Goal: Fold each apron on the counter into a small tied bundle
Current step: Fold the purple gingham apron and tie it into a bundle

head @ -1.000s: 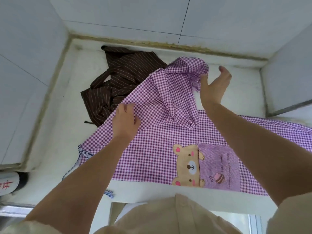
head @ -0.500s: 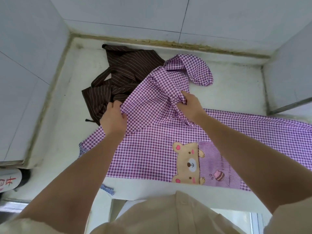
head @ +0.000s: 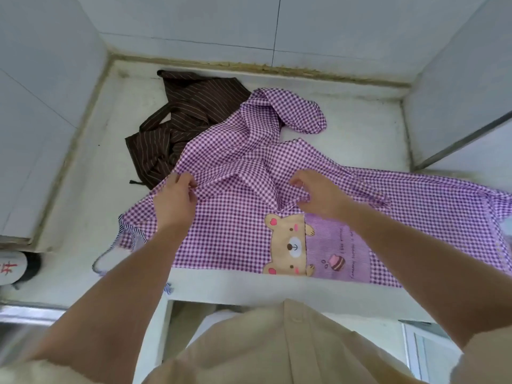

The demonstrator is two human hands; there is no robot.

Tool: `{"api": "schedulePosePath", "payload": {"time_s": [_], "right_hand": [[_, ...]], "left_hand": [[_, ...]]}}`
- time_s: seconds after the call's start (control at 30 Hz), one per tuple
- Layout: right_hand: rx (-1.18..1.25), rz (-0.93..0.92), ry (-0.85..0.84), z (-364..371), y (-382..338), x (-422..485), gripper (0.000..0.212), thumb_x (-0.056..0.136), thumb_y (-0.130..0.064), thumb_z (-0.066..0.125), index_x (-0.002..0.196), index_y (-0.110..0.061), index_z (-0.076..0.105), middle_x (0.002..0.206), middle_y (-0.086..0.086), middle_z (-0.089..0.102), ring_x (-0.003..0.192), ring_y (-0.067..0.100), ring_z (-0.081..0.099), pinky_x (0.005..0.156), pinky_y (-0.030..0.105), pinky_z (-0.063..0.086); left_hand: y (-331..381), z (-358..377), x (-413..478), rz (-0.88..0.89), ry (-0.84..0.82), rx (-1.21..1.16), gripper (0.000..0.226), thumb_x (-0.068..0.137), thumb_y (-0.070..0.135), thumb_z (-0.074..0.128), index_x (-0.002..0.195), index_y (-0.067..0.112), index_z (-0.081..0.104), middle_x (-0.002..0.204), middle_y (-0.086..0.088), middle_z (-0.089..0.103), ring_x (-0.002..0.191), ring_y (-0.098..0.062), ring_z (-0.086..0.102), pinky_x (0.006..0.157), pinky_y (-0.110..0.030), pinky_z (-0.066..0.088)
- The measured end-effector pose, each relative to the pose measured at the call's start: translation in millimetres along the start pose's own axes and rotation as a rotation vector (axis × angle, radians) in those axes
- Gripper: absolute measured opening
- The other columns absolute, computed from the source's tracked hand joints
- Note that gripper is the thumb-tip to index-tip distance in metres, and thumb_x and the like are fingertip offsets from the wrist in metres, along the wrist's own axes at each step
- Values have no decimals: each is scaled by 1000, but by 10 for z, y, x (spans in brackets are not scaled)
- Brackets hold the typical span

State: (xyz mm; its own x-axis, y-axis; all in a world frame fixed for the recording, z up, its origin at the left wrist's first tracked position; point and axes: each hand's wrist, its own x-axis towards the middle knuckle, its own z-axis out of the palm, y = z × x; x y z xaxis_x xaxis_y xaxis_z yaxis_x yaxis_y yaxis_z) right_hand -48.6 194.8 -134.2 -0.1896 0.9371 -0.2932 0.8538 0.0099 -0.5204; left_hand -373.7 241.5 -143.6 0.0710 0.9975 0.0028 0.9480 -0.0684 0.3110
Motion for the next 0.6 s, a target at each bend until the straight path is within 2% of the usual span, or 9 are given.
{"api": "schedulePosePath", "payload": {"time_s": [0.03, 0.1, 0.17, 0.23, 0.3, 0.37, 0.47, 0.53, 0.6], "right_hand": [[5, 8, -67, 92, -60, -36, 38, 79, -5, 70, 113, -18, 60, 105, -3, 59, 94, 12, 56, 92, 33, 50], [-89, 84, -288, 231, -93, -108, 24, 83, -2, 64, 103, -16, 65, 97, -5, 61, 91, 13, 59, 91, 33, 52], [-203, 159, -539, 281, -9, -187, 15, 85, -7, 63, 98, -12, 68, 95, -4, 64, 92, 16, 61, 90, 33, 53], [-234, 238, -757, 219, 71, -286, 6, 85, -17, 65, 87, -11, 67, 82, -2, 59, 80, 18, 57, 80, 32, 52], [-80, 375, -802, 119, 187, -414, 21, 87, -33, 67, 77, -15, 61, 75, -2, 54, 70, 17, 49, 69, 29, 45], [153, 487, -616, 43, 272, -507, 31, 93, -44, 59, 80, -16, 64, 75, -1, 60, 67, 15, 53, 66, 26, 45], [151, 549, -50, 1, 465, -622, 32, 97, -37, 52, 80, -11, 61, 85, 13, 66, 73, 23, 61, 64, 28, 42], [103, 609, 218, 6, 589, -705, 17, 93, -25, 57, 99, -10, 62, 106, 17, 64, 99, 32, 61, 82, 35, 48], [30, 699, 331, 38, 655, -852, 37, 89, -24, 64, 122, -10, 55, 127, 16, 53, 120, 34, 50, 99, 43, 43]], "left_hand": [[-1, 2, -62, 0, -7, 10, 18, 88, 5, 60, 103, 13, 62, 110, -10, 59, 83, -30, 61, 66, -37, 47], [-18, 1, -154, 8, -32, 52, 16, 88, 6, 60, 101, 13, 64, 108, -9, 59, 84, -29, 61, 65, -35, 44], [-51, 14, -230, 32, -88, 115, 15, 86, 5, 62, 96, 15, 63, 105, -7, 59, 81, -27, 60, 65, -35, 44], [-88, 28, -299, 30, -177, 178, 13, 85, 7, 61, 91, 18, 59, 103, -5, 57, 78, -26, 58, 69, -36, 46], [-80, 56, -403, 9, -255, 248, 9, 88, 12, 59, 91, 19, 55, 103, -4, 54, 75, -22, 54, 71, -36, 48], [-63, 81, -492, 0, -289, 293, 6, 90, 16, 56, 95, 18, 55, 103, -4, 53, 73, -20, 51, 66, -34, 46], [84, 130, -620, 96, -246, 271, 10, 93, 26, 54, 93, 16, 58, 93, -2, 53, 66, -17, 51, 60, -29, 41], [237, 161, -673, 165, -227, 192, 16, 93, 32, 55, 90, 17, 61, 86, 1, 55, 66, -15, 53, 60, -27, 41], [424, 225, -716, 257, -257, 144, 19, 92, 37, 56, 94, 19, 63, 89, 4, 60, 71, -13, 55, 61, -25, 40]]}}
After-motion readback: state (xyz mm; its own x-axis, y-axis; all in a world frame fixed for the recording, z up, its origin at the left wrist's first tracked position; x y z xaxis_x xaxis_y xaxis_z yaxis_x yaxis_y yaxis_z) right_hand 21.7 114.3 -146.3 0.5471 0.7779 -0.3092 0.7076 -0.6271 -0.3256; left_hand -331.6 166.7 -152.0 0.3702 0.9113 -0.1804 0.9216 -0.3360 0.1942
